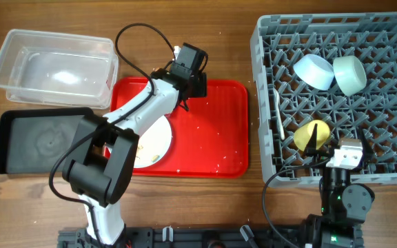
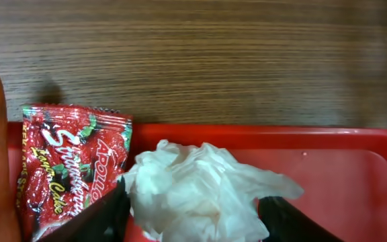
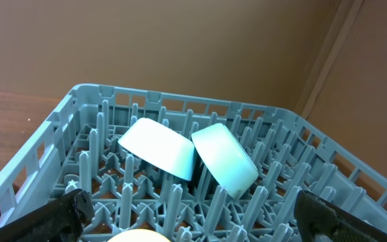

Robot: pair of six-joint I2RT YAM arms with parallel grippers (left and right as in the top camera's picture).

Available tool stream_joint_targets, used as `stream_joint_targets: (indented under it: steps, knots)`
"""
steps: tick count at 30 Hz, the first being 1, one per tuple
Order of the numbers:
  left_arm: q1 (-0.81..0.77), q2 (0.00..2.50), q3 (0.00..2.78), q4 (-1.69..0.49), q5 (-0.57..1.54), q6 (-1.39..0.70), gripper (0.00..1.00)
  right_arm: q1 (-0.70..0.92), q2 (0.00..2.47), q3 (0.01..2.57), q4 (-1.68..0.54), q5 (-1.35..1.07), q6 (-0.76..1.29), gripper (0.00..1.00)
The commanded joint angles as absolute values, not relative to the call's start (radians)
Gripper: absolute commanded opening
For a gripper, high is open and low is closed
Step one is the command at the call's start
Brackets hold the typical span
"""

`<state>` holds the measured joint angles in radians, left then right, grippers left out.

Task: Sort waste into correct bins and load items into the dishwasher rack
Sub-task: 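Grasp the white tissue with the left gripper and drop it in the clear bin, then grasp the strawberry wrapper with the left gripper and drop it in the clear bin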

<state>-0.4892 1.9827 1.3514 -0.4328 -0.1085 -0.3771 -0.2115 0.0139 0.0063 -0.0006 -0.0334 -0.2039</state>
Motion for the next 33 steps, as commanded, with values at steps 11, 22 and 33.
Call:
stream_joint_targets:
  steps: [11, 22, 33]
  knots:
    - [-0.473, 1.81, 1.456, -0.611, -0.089, -0.454, 0.04, -0.216, 0.011, 0.005, 0.002, -0.049, -0.21, 1.0]
    - [-0.109, 1.605, 1.457, -0.839, -0.349, -0.448, 0.04, -0.216, 0.011, 0.006, 0.002, -0.049, -0.21, 1.0]
    - [0.039, 1.741, 1.459, -0.717, 0.025, -0.283, 0.64, -0.216, 0.011, 0.006, 0.002, -0.049, -0.209, 1.0]
